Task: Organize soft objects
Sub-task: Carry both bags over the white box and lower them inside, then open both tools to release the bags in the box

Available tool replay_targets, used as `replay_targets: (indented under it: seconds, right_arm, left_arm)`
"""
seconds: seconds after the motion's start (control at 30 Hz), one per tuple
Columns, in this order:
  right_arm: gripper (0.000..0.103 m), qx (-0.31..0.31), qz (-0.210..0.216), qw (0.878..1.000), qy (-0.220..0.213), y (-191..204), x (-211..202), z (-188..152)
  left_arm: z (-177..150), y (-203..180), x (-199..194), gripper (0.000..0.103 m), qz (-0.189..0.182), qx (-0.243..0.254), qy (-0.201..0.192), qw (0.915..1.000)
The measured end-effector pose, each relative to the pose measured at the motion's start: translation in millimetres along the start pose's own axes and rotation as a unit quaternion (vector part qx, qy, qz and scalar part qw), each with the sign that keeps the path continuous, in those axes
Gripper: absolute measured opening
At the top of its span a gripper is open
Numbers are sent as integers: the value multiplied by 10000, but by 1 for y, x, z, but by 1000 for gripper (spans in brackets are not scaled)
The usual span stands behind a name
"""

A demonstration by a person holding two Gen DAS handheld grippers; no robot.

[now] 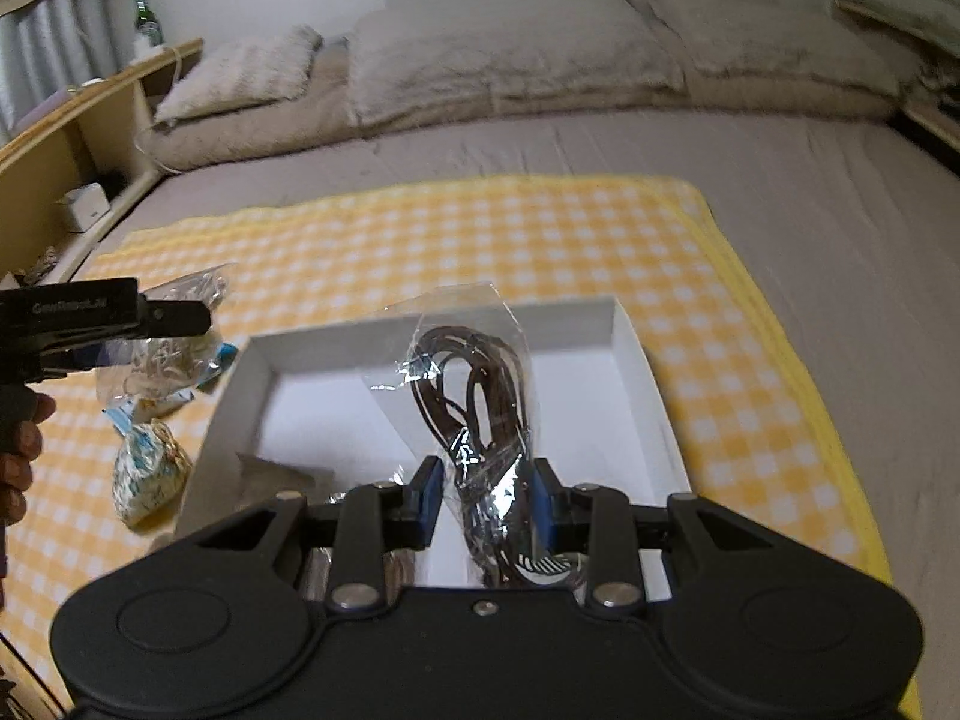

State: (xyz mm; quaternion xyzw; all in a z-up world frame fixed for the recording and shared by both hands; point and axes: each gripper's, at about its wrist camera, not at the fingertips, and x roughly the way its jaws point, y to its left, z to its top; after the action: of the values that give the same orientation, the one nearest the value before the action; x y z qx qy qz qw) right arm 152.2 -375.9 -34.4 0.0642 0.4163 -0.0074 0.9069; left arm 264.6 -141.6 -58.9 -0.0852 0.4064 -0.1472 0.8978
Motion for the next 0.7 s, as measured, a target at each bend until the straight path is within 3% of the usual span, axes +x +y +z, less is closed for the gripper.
replay_targets:
  seconds: [0.23, 0.43, 0.6, 0.7]
  right_arm:
    - [32, 260, 19, 9989, 377, -9, 16, -10]
    - [32, 390, 87, 9978, 538, -7, 24, -10]
    - [32, 506, 19, 9967, 631, -3, 29, -11]
    - [32, 522, 6, 9963, 683, 1, 34, -10]
  left_arm:
    - [-6, -3, 32, 82, -99, -47, 298, 9995]
    - [-6, 1, 45, 83, -80, -77, 196, 9997]
    - [-6, 3, 53, 96, -14, -111, 195, 9997]
    - [-6, 2, 50, 97, -40, -27, 231, 9997]
